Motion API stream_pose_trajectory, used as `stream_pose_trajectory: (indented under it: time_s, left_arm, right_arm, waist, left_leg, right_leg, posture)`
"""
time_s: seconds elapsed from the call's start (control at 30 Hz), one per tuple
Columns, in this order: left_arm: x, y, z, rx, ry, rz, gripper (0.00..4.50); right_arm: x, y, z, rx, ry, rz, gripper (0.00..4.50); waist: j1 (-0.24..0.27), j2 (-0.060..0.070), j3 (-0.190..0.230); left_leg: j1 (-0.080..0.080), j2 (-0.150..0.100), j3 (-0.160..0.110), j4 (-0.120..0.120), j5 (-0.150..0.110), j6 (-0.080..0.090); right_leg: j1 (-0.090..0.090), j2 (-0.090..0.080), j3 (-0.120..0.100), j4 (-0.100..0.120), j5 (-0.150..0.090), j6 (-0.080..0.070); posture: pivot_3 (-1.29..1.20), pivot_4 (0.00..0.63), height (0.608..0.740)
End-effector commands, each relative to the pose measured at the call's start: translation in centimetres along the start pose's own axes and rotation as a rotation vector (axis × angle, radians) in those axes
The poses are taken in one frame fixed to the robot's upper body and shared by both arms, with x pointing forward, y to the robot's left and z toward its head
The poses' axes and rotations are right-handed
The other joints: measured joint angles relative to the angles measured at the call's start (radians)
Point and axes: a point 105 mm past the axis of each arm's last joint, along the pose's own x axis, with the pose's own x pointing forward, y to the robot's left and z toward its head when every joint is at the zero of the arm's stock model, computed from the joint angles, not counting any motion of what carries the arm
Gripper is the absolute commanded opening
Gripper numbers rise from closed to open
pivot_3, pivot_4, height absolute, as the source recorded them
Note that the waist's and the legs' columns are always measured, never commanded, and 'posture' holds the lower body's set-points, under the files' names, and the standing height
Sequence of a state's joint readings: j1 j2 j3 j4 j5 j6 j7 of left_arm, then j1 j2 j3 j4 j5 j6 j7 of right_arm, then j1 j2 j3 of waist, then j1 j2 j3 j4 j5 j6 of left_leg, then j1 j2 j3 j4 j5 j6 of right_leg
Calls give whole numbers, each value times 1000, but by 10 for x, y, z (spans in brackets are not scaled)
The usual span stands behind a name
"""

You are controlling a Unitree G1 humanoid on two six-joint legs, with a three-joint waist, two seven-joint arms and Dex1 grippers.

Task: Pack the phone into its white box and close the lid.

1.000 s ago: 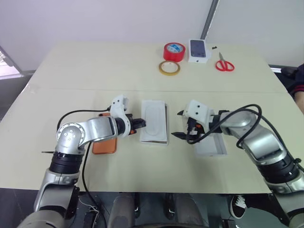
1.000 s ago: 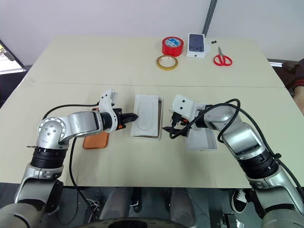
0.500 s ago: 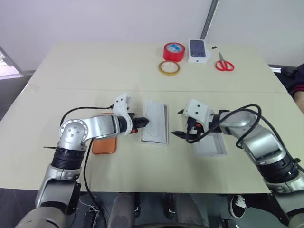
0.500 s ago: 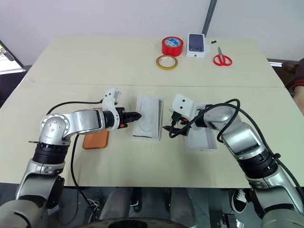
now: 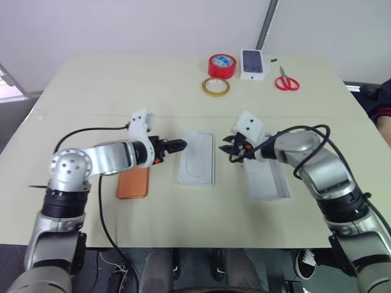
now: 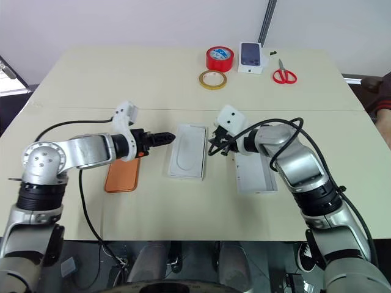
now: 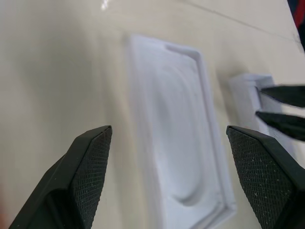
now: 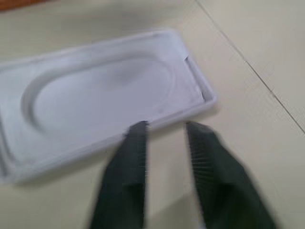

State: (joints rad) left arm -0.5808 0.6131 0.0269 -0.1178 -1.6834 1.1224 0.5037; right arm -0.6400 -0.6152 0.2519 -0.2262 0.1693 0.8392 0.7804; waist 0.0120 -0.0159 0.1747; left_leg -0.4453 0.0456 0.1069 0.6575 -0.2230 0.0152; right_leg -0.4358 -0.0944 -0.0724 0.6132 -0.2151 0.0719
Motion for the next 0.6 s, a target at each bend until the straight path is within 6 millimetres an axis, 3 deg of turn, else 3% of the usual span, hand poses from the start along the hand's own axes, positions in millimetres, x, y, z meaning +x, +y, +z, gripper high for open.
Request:
stream_pose_trajectory:
  time_s: [0.03, 0.17, 0.37, 0.47, 0.6]
  left_arm:
    - [-21, -1, 24, 126, -153, -3, 4030]
    - [-44, 19, 27, 372, -226, 68, 4030]
    - [-65, 32, -2, 682, -173, 11, 4030]
    - [-73, 37, -22, 721, -104, -40, 4030]
    - [-82, 37, -31, 700, -102, -81, 4030]
  right_arm:
    - [8, 4, 23, -4, -64, -6, 41]
    - [36, 17, 33, 10, -60, -2, 41]
    - [72, 18, 32, 35, -5, -63, 41]
    - [82, 18, 28, 9, 21, -90, 41]
    - [87, 18, 21, -14, 48, -110, 41]
  waist:
    - [-1, 0, 0]
    - [-10, 0, 0]
    - [-27, 0, 0]
    - [-30, 1, 0]
    - [-31, 1, 0]
  left_leg:
    - [0, 0, 0, 0, 0, -1]
    - [-2, -1, 3, -3, -1, -3]
    - [-3, 0, 4, -12, 2, -9]
    - [-11, 1, 4, -12, 2, -10]
    - [-19, 1, 5, -12, 3, -11]
  right_leg:
    - [0, 0, 0, 0, 0, 0]
    - [-4, -1, 1, 0, 0, 0]
    - [-10, -2, 2, -1, 0, 0]
    - [-19, -3, 2, 0, 1, -1]
    - [-27, -2, 2, 1, 2, -2]
  posture:
    - [0, 150, 740]
    - [0, 150, 740]
    - [0, 150, 740]
    - [0, 150, 740]
    - [0, 150, 740]
